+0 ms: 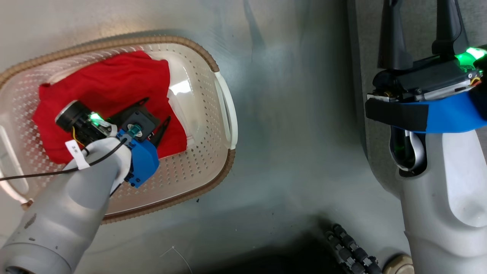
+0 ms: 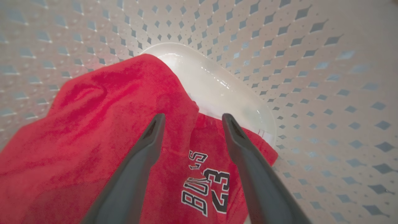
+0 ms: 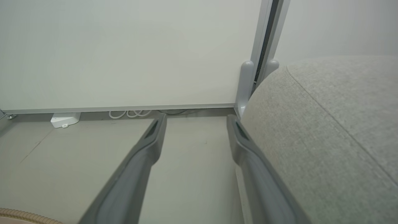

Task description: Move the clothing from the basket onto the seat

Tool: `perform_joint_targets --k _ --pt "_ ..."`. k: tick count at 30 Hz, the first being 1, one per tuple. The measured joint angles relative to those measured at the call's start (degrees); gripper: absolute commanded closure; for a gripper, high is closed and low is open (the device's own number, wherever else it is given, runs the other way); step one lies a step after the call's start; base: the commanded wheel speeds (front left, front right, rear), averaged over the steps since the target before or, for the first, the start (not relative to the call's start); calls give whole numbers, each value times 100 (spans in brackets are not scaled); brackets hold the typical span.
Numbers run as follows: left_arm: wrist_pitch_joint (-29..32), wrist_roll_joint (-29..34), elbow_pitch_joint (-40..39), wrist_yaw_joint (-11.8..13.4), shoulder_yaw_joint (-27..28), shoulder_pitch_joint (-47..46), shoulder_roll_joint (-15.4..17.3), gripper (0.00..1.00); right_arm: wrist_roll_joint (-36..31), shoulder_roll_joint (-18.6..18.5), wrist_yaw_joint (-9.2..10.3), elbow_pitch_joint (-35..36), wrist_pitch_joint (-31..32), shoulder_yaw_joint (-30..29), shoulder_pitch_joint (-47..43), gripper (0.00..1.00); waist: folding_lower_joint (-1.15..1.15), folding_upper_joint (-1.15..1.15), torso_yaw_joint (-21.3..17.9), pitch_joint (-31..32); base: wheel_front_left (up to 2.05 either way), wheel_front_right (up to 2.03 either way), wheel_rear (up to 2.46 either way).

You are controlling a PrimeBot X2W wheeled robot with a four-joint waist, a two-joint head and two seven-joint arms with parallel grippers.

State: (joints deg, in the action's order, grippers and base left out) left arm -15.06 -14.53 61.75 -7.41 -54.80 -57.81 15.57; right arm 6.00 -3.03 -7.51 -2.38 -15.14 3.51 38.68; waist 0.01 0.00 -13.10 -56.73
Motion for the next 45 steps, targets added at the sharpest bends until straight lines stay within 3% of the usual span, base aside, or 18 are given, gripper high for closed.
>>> perform_joint_targets --k 12,21,22,25,45 --pt "0 36 624 0 -292 -545 129 0 37 3 -1 121 0 73 179 0 0 0 -123 -641 0 0 0" --pt "0 48 753 2 -354 -733 10 0 -13 4 -1 146 0 40 94 0 -1 0 -93 -751 0 0 0" --pt "0 54 761 2 -363 -745 1 5 -13 4 0 147 0 33 77 0 -1 0 -92 -752 0 0 0" --pt "0 62 797 20 -383 -772 -18 100 -13 4 -1 160 0 29 32 0 -1 0 -90 -756 0 0 0" --pt "0 -48 483 25 -326 -714 -146 100 93 5 -1 29 0 -31 35 0 -1 0 -11 -600 0 0 0"
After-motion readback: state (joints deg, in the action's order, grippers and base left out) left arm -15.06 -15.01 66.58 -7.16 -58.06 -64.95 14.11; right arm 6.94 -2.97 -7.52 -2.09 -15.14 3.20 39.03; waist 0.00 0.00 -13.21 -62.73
